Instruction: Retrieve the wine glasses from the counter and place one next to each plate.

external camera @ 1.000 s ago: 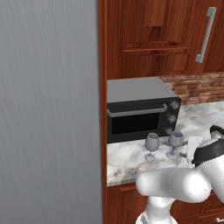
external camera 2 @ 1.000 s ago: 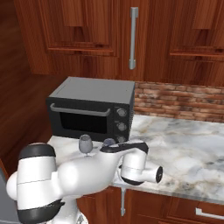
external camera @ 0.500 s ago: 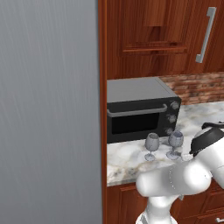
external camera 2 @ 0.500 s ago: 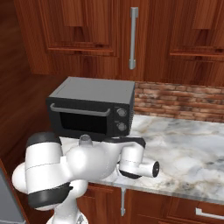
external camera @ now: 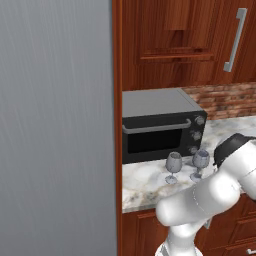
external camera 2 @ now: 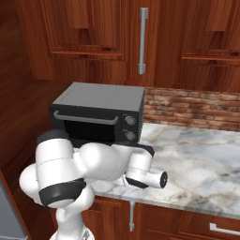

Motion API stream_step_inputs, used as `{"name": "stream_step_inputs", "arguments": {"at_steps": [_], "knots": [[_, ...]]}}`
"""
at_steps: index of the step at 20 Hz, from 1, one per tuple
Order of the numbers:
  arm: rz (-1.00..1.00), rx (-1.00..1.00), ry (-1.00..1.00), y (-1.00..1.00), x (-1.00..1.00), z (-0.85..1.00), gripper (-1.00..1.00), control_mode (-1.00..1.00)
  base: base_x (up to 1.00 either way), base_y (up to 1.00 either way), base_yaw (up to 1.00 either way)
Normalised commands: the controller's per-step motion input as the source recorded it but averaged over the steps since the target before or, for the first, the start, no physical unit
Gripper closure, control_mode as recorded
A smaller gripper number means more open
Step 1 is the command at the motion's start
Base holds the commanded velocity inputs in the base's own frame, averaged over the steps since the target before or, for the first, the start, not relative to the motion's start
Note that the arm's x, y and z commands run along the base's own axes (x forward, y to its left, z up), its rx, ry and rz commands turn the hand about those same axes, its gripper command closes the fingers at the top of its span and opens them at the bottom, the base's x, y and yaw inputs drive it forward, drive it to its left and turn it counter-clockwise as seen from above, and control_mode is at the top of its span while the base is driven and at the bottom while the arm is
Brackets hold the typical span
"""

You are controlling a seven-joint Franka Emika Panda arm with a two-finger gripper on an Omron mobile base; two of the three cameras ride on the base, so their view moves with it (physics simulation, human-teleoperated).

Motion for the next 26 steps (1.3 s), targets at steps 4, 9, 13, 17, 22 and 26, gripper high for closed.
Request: {"name": "stream_step_inputs", "arguments": {"at_steps": [4, 9, 13, 17, 22, 26], "knots": [[0.0, 0.04, 0.0, 0.04, 0.2, -0.12, -1.0, -1.0, 0.0, 0.0, 0.0], [0.0, 0.05, 0.0, 0.02, 0.1, -0.04, 1.0, -1.0, 0.0, 0.0, 0.0], [0.0, 0.05, 0.0, 0.0, 0.0, 0.0, 1.0, -1.0, 0.0, 0.0, 0.0], [0.0, 0.05, -0.07, 0.0, -0.03, 0.0, 1.0, -1.0, 0.0, 0.0, 0.0], [0.0, 0.01, -0.34, 0.0, -0.39, 0.38, 1.0, -1.0, 0.0, 0.0, 0.0], [0.0, 0.0, -0.42, 0.0, -0.46, 0.84, 1.0, -1.0, 0.0, 0.0, 0.0]]}}
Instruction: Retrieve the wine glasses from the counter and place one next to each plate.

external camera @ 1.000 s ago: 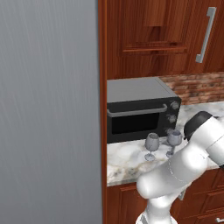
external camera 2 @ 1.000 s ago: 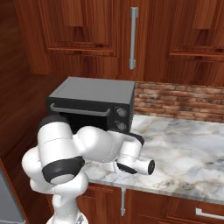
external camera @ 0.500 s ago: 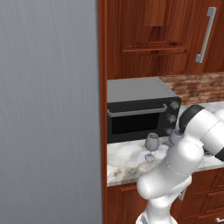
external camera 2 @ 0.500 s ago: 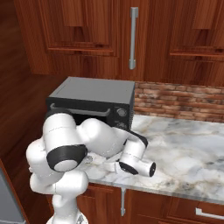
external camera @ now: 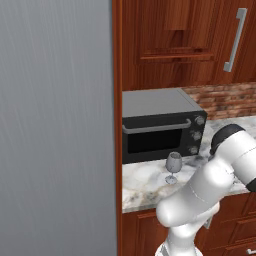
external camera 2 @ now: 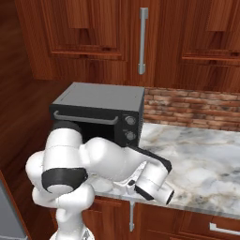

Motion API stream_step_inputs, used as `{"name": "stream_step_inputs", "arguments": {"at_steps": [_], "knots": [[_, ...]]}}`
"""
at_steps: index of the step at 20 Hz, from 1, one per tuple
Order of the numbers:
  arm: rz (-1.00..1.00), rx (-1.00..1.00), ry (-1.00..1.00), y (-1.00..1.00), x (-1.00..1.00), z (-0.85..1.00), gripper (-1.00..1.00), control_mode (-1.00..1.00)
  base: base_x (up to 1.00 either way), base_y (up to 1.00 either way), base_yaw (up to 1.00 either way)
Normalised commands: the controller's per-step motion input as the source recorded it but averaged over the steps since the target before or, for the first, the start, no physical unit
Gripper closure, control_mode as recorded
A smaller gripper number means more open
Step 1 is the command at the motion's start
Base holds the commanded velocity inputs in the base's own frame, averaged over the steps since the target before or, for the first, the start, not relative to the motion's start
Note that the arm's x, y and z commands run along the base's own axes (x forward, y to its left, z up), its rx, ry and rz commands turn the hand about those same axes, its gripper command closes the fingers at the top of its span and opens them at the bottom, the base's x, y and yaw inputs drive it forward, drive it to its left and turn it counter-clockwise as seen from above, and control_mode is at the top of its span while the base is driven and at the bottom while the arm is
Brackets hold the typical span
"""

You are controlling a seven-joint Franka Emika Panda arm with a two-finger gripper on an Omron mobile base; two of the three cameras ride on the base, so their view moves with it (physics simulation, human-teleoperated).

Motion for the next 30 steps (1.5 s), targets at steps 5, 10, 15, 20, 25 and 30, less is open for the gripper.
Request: {"name": "stream_step_inputs", "arguments": {"at_steps": [5, 10, 15, 20, 25, 30], "knots": [[-0.05, 0.0, -0.34, 0.03, -0.24, 0.92, 1.0, -1.0, 0.0, 0.0, 0.0], [-0.11, -0.05, -0.07, 0.16, -0.2, 0.82, 1.0, -1.0, 0.0, 0.0, 0.0], [-0.13, -0.1, 0.01, 0.26, -0.36, 0.53, 1.0, -1.0, 0.0, 0.0, 0.0], [-0.14, -0.14, 0.09, 0.33, -0.33, 0.44, 1.0, -1.0, 0.0, 0.0, 0.0], [-0.06, -0.15, 0.04, 0.47, -0.59, 0.44, 1.0, -1.0, 0.0, 0.0, 0.0], [0.0, -0.05, 0.16, 0.46, -0.21, 0.34, 1.0, -1.0, 0.0, 0.0, 0.0]]}}
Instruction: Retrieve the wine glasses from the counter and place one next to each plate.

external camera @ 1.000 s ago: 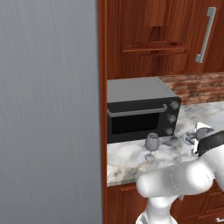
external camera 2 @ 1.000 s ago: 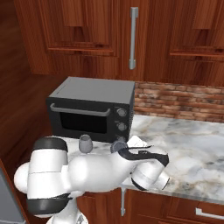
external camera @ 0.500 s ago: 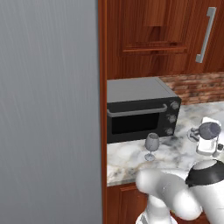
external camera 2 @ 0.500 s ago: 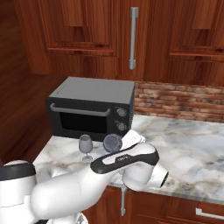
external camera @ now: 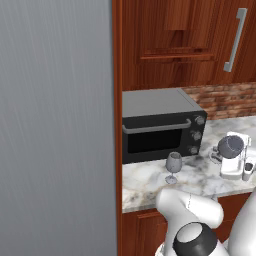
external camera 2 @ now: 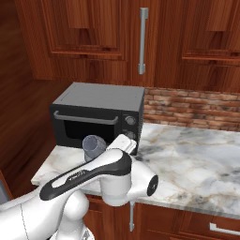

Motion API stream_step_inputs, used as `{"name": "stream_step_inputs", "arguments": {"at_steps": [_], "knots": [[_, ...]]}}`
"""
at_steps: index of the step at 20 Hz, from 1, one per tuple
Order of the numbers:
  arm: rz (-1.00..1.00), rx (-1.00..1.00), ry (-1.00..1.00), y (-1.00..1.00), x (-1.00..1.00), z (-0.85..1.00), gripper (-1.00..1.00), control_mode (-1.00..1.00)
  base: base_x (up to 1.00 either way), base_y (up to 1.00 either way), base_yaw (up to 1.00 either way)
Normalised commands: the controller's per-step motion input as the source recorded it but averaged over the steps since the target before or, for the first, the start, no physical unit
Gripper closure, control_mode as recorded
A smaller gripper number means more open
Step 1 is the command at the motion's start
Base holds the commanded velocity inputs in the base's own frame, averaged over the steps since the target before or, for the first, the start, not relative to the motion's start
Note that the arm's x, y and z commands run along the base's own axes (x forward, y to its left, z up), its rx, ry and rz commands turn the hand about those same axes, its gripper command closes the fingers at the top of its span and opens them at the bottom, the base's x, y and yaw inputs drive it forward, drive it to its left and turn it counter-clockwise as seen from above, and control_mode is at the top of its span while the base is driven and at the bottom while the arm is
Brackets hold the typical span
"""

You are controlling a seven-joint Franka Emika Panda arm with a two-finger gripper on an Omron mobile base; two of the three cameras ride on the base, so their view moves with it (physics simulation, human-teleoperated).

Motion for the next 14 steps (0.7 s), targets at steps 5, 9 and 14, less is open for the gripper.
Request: {"name": "stream_step_inputs", "arguments": {"at_steps": [5, 9, 14], "knots": [[0.0, 0.0, 0.3, 0.51, -0.04, 0.2, 1.0, -1.0, 0.0, 0.0, 0.0], [0.0, -0.01, 0.27, 0.44, 0.0, 0.2, 1.0, -1.0, 0.0, 0.0, 0.0], [0.0, -0.02, 0.03, 0.1, -0.5, 0.45, 1.0, -1.0, 0.0, 0.0, 0.0]]}}
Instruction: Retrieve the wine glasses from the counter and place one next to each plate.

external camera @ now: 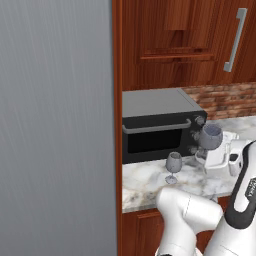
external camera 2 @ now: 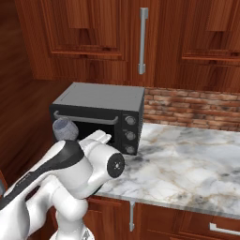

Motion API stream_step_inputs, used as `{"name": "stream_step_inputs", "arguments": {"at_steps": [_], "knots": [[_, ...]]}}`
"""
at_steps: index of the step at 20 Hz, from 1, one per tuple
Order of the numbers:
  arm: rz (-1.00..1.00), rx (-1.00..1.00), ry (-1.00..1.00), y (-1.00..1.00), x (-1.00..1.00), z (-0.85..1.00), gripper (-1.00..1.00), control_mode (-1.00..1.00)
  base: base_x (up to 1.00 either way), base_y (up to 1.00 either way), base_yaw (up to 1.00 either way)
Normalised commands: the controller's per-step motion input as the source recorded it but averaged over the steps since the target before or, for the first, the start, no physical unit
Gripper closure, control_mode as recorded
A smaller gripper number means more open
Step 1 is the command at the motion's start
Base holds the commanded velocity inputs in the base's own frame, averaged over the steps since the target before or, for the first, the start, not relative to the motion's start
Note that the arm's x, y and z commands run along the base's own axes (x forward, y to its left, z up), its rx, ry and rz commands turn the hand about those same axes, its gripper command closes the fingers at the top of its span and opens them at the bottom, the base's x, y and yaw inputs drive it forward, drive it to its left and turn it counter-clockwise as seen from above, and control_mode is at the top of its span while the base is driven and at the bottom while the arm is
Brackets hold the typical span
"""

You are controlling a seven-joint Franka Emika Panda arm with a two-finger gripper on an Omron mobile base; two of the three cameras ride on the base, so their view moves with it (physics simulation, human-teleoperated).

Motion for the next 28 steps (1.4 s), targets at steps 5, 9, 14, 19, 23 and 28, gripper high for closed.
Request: {"name": "stream_step_inputs", "arguments": {"at_steps": [5, 9, 14, 19, 23, 28], "knots": [[0.0, 0.0, 0.07, 0.0, -0.81, 0.4, 1.0, -1.0, 0.0, 0.0, 0.0], [0.0, 0.0, 0.14, 0.0, -0.96, 0.28, 1.0, -1.0, 0.0, 0.0, 0.0], [-0.33, 0.0, 0.05, -0.13, -0.98, 0.07, 1.0, -1.0, 0.0, 0.0, 0.0], [-0.88, -0.06, 0.0, 0.0, -0.31, -0.22, 1.0, -1.0, 0.0, 0.0, 0.0], [-0.68, -0.04, -0.02, 0.36, 0.24, -0.04, 1.0, -1.0, 0.0, 0.0, 0.0], [-0.11, -0.01, -0.1, 0.23, 0.45, 0.08, 1.0, -1.0, 0.0, 0.0, 0.0]]}}
